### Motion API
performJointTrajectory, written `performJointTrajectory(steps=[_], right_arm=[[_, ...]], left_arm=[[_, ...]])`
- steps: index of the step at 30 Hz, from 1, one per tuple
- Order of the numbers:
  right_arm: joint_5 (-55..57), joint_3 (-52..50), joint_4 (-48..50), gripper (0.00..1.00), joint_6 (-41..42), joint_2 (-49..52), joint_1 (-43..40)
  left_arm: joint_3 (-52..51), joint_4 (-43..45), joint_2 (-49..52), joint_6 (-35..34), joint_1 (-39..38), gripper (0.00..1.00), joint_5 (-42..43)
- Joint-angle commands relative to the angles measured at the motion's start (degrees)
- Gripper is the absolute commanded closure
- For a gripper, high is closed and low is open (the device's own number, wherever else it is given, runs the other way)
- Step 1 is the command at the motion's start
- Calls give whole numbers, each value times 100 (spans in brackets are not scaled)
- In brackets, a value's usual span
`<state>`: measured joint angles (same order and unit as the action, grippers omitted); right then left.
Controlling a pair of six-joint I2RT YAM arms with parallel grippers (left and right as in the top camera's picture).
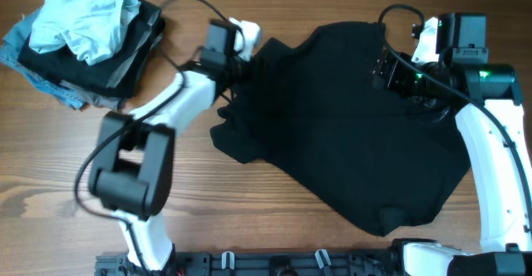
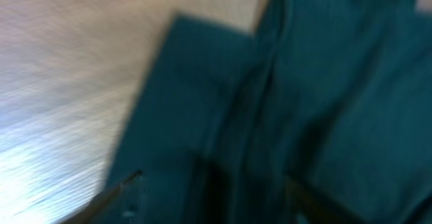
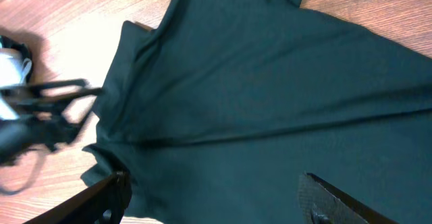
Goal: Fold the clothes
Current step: 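Drag the T-shirt to table center, left gripper grasping its far side, then pull the T-shirt flat with both grippers stretching it apart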
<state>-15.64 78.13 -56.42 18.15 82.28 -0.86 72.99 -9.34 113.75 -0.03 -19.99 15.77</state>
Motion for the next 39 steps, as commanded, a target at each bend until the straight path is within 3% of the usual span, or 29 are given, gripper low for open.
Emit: performJointTrajectory(steps=[1,5,6,7,9,11,16,19,22,23,25,26,27,28,29,30,31,34,36,37,39], right_arm=[[-37,13,-22,16,-20,-11,2],[334,13,-129,16,-15,-11,2],[433,13,-168,15,-17,-11,2],[557,13,-221,16,-15,-11,2],[837,-15,-302,15,-17,-11,2],[1110,-302,-256,7,-9,22,2],[1646,-844,-17,7,485,708,0],[1740,-848,446,23,540,1620,-70],[1445,-848,883,32,428,2450,-260],[1364,-848,935,32,433,2658,-310],[1486,-850,1038,17,417,2924,-330],[1478,-850,1091,18,334,3060,-330],[1478,-850,1126,22,289,3217,-330],[1478,-850,1158,33,273,3486,-330],[1478,-850,1185,53,201,3694,-330],[1488,-850,1220,80,87,3803,-337],[1633,-850,1292,96,68,3832,-391],[2085,-442,1416,96,72,3792,-892],[1388,120,1777,96,-463,3781,-1403],[662,413,1869,94,-1104,3773,-1611],[398,1126,1558,79,-1200,3770,-1993]], left_arm=[[9,234,538,435,-205,67,-514],[9,85,1075,426,-85,84,-734],[9,-44,1172,260,-2,93,-1147],[9,-219,1259,-313,153,96,-1884],[9,-553,1270,-1152,599,96,-2643],[11,-833,1176,-1711,1362,96,-2577],[11,-1609,671,-1714,2179,96,-2269],[11,-1993,-7,-1714,2170,84,-2267],[11,-2260,-820,-1711,2170,63,-2267],[11,-2376,-1102,-1711,2170,59,-2267],[11,-2573,-1639,-1694,2170,53,-2264],[11,-2677,-1862,-1692,2164,53,-2264],[11,-2756,-1991,-1692,2159,53,-2264],[11,-2889,-2188,-1692,2159,51,-2264],[11,-3088,-2417,-1668,2159,50,-2267],[11,-3198,-2527,-1668,2159,50,-2267],[11,-3359,-2649,-1670,2159,49,-2267],[11,-3718,-2763,-1672,2159,49,-2243],[11,-3849,-2761,-1670,2159,48,-1906],[11,-3847,-2761,-1672,2159,46,-1698],[11,-3856,-2761,-1672,2159,41,-1620]])
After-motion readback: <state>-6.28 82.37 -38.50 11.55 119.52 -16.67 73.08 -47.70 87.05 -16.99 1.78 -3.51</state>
